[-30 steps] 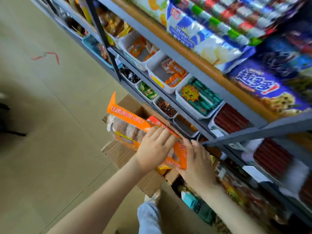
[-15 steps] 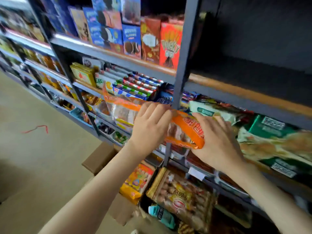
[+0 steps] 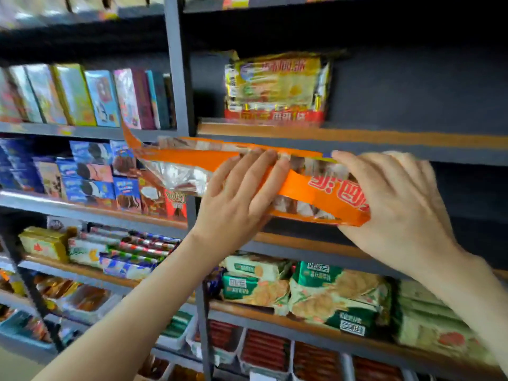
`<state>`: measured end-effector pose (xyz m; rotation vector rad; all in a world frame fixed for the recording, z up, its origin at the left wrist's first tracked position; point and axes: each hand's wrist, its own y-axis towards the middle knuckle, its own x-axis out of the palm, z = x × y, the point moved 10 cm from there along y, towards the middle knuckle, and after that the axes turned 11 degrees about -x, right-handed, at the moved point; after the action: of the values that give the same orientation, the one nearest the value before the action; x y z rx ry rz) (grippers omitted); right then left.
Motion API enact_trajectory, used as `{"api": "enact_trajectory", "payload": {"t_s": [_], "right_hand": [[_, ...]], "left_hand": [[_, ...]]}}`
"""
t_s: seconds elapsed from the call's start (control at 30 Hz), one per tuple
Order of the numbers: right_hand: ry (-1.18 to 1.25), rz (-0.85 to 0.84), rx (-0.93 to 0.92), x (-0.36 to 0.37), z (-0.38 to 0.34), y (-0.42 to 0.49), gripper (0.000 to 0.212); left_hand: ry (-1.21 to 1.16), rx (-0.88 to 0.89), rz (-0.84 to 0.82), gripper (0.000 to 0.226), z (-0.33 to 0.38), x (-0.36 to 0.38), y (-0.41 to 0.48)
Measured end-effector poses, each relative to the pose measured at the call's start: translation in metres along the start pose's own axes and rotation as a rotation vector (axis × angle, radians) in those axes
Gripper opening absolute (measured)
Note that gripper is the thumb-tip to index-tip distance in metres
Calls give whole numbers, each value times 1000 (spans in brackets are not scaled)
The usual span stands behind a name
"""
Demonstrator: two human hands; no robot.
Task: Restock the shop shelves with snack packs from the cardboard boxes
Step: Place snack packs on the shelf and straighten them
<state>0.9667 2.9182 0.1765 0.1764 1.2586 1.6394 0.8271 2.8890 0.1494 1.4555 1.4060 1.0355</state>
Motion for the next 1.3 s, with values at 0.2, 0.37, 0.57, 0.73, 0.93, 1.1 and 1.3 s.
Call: {"api": "enact_trajectory", "payload": {"t_s": [0.2, 0.37, 0.57, 0.73, 0.93, 1.1, 1.3], "right_hand": [[-240, 165, -152, -41, 24, 20, 60], [-421, 215, -200, -22, 64, 42, 60], [-368, 3, -160, 48, 114, 68, 87], [-277, -136, -34, 86, 152, 98, 82], [-199, -258, 41, 128, 194, 148, 75], [-311, -297, 78, 171, 213, 167, 72], [-408, -225, 156, 183, 240, 183, 57]], "left_hand": [[-2, 60, 356, 73, 3, 2, 46], [27, 124, 378, 59, -6, 44, 67], [71, 242, 120, 50, -29, 127, 73], [89, 241, 54, 49, -49, 171, 92], [135, 185, -56, 41, -79, 231, 129], [154, 179, -144, 37, -89, 270, 139], [226, -55, -395, 70, -130, 326, 147]]}}
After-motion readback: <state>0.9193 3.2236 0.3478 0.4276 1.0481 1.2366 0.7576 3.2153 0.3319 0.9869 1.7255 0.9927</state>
